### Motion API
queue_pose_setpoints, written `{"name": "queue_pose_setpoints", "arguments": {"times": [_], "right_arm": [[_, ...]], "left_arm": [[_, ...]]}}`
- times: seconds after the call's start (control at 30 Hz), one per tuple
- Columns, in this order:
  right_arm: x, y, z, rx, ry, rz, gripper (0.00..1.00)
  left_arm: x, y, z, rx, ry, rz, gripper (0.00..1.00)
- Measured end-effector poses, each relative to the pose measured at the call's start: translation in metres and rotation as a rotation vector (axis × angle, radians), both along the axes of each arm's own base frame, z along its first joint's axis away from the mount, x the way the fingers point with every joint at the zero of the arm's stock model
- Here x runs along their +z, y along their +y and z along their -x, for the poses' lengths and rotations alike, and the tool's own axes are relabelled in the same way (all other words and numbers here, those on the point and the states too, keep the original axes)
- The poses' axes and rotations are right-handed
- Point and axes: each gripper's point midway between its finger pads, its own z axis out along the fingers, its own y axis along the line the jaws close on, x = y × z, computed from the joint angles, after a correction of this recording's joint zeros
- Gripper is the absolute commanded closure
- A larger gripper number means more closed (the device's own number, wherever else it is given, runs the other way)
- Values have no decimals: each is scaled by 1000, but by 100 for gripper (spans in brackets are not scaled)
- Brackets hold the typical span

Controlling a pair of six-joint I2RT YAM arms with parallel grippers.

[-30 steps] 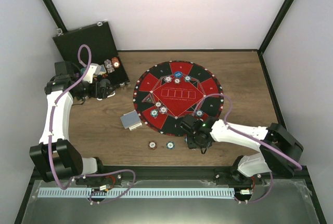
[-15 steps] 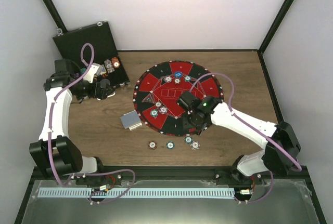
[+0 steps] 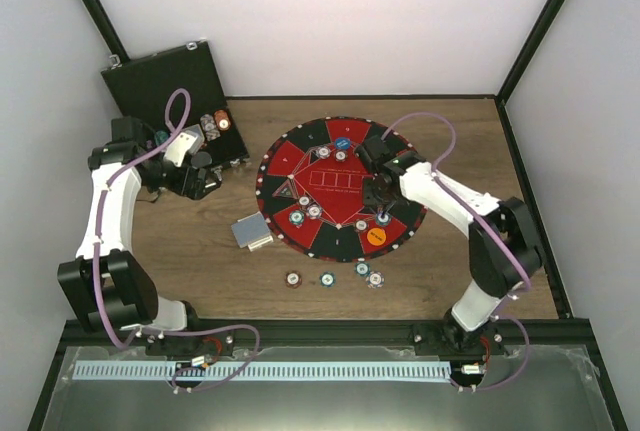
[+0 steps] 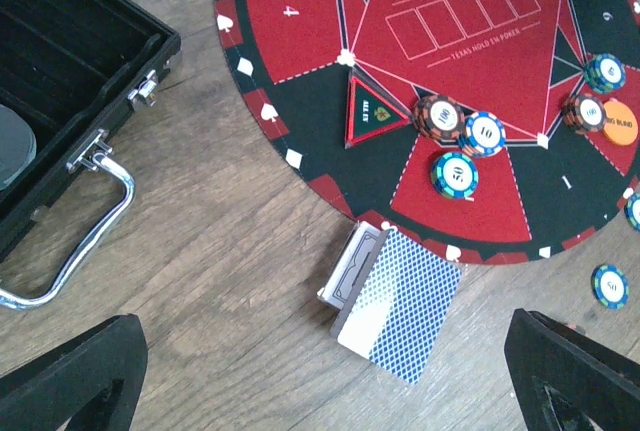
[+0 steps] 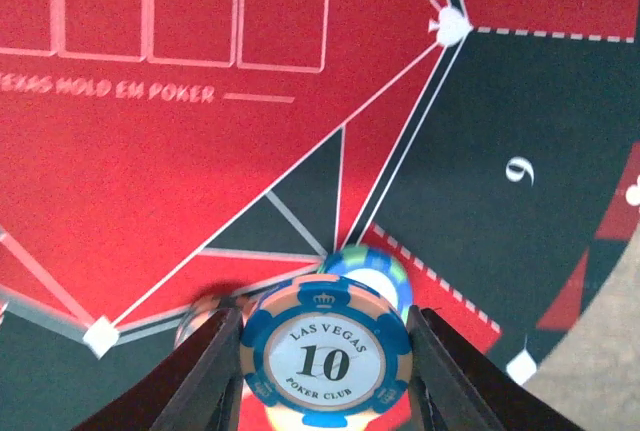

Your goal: Distribute texas hold em gaming equipment

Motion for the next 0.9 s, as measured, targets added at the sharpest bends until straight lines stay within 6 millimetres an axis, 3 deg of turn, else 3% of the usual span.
{"name": "queue_pose_setpoints", "arguments": {"times": [0.17, 0.33, 0.57, 0.7, 0.8, 0.9], "right_arm": [[-22, -11, -19, -26, 8, 35, 99], [-29, -27, -29, -77, -12, 28, 99], [-66, -60, -3, -144, 66, 53, 99], [-71, -71, 7, -178, 77, 42, 98], [-70, -70, 5, -185, 65, 22, 91], [-69, -67, 2, -186, 57, 6, 73]], "left_arm": [[-5, 1, 3, -12, 6, -15, 0], [-6, 0, 5, -28, 4, -21, 0], [-5, -2, 8, -39, 8, -12, 0], [-5, -3, 8, -42, 9, -4, 0], [-5, -3, 8, -42, 9, -3, 0], [-5, -3, 9, -43, 9, -4, 0]]}}
